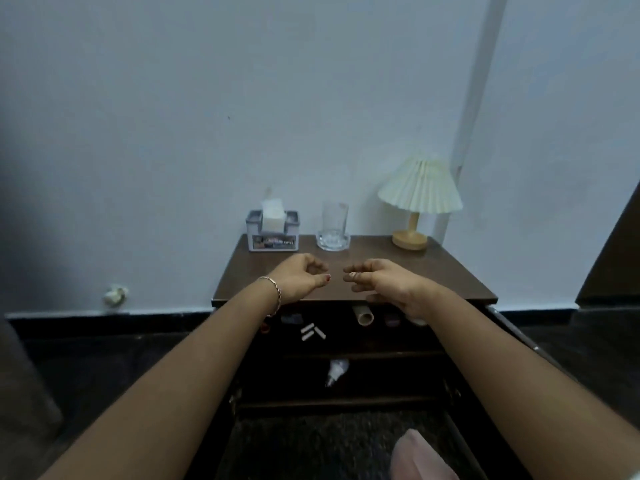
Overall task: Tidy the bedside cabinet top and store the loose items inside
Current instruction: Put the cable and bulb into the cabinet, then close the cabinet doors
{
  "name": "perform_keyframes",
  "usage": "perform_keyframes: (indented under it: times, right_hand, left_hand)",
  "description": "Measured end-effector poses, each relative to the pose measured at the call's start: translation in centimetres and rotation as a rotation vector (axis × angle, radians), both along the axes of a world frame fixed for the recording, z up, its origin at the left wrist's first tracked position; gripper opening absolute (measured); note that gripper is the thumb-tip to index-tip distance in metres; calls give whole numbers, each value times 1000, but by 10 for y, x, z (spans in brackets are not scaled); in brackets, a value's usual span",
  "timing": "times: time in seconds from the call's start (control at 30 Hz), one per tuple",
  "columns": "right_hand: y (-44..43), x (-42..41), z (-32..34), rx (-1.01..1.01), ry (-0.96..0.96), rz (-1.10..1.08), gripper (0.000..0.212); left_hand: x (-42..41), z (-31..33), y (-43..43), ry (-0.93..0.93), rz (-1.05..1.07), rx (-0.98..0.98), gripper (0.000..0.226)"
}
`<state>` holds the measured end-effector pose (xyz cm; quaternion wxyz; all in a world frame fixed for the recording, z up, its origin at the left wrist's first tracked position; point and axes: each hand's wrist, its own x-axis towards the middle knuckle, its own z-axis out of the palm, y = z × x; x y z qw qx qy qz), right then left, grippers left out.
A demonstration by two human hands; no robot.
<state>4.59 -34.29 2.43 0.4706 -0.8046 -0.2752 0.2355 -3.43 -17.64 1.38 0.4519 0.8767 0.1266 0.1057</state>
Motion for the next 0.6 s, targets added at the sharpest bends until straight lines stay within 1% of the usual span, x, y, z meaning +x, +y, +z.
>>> perform_keyframes:
  times: [0.13,0.33,0.43,0.6]
  right_hand:
    - [15,4,10,41,-12,-39,36]
    - [42,26,-8,80,-31,-80,40]
    - [53,42,-25,53,-93,-100,42]
    - [60,66,-53,-40,-232,-100,46]
  left_hand:
    - [-1,0,12,-11,67,-48,31]
    - [10,-20,30,16,163,-70,37]
    - [21,-32,36,-6,205,-66,42]
    - [44,-54,39,6,230,22,44]
